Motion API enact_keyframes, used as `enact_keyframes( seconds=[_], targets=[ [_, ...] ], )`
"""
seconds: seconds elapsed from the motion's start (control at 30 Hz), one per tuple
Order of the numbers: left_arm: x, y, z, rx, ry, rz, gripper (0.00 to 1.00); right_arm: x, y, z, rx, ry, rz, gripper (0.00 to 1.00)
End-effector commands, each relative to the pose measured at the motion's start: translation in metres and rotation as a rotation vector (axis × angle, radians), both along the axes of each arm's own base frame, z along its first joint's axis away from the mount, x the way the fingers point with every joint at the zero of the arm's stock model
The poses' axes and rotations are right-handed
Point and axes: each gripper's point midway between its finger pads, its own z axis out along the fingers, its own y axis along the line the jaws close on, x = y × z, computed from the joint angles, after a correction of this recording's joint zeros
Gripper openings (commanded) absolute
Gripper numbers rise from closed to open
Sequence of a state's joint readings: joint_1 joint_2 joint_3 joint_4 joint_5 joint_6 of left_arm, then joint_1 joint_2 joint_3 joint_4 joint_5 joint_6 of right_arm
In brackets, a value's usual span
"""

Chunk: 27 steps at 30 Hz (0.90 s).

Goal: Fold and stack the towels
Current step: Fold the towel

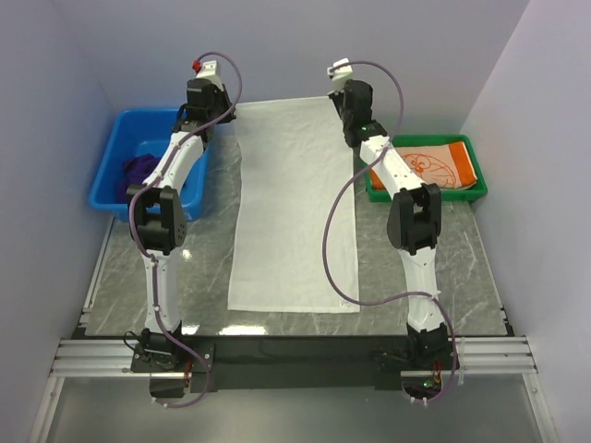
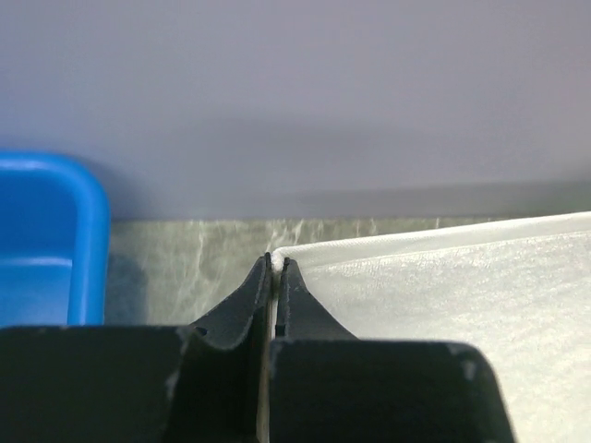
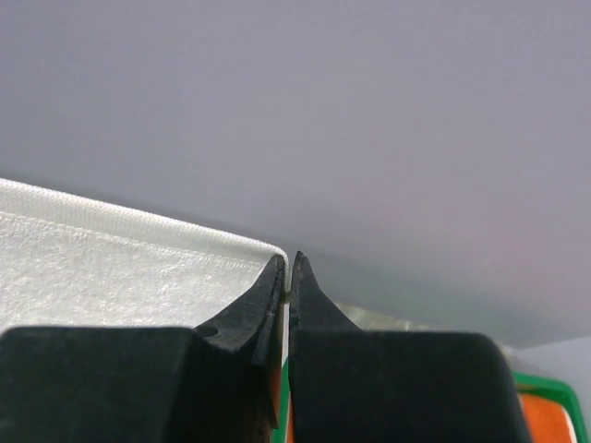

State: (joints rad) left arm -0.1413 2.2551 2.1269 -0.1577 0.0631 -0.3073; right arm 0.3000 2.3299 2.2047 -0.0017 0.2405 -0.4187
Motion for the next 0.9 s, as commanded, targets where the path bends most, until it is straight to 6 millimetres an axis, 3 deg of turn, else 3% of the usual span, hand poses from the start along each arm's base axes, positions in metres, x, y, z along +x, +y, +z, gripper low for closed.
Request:
enact_keyframes(
  seconds=[0.0,0.17,0.23,0.27,0.4,0.57,0.67,0.77,0.8,0.83,0.87],
  targets=[
    [0.011,0.035,0.058,0.033,-0.169,0.064,0.00,0.011,-0.039,0.053,-0.006,-0.166,-0.112,0.00],
    [-0.010,0.031,0.070,0.026,-0.200,0.023,0.00,-0.009,-0.035,0.040,-0.016,-0.118,-0.078,0.00],
    [-0.024,0.029,0.068,0.026,-0.187,0.001,0.01,-0.022,-0.032,0.035,-0.013,-0.092,-0.051,0.00],
    [-0.030,0.027,0.058,0.029,-0.157,-0.009,0.00,-0.028,-0.030,0.033,-0.016,-0.077,-0.039,0.00],
    [-0.053,0.025,0.065,0.038,-0.146,-0.036,0.00,-0.051,-0.025,0.019,-0.025,-0.022,-0.006,0.00],
    [-0.083,0.025,0.042,0.037,-0.068,-0.057,0.01,-0.088,-0.018,0.003,-0.032,0.053,0.032,0.00],
    [-0.101,0.024,0.041,0.020,-0.044,-0.064,0.01,-0.110,-0.018,-0.002,-0.021,0.086,0.038,0.00],
    [-0.126,0.021,0.026,-0.013,0.018,-0.077,0.01,-0.136,-0.016,-0.007,-0.016,0.124,0.043,0.00],
    [-0.137,0.020,0.036,-0.032,0.008,-0.081,0.01,-0.143,-0.018,-0.009,-0.011,0.134,0.031,0.00],
    [-0.144,0.020,0.033,-0.044,0.024,-0.080,0.01,-0.157,-0.022,-0.011,-0.014,0.155,0.030,0.00],
    [-0.154,0.019,0.022,-0.053,0.056,-0.084,0.01,-0.164,-0.021,-0.009,-0.008,0.154,0.028,0.00]
  ],
)
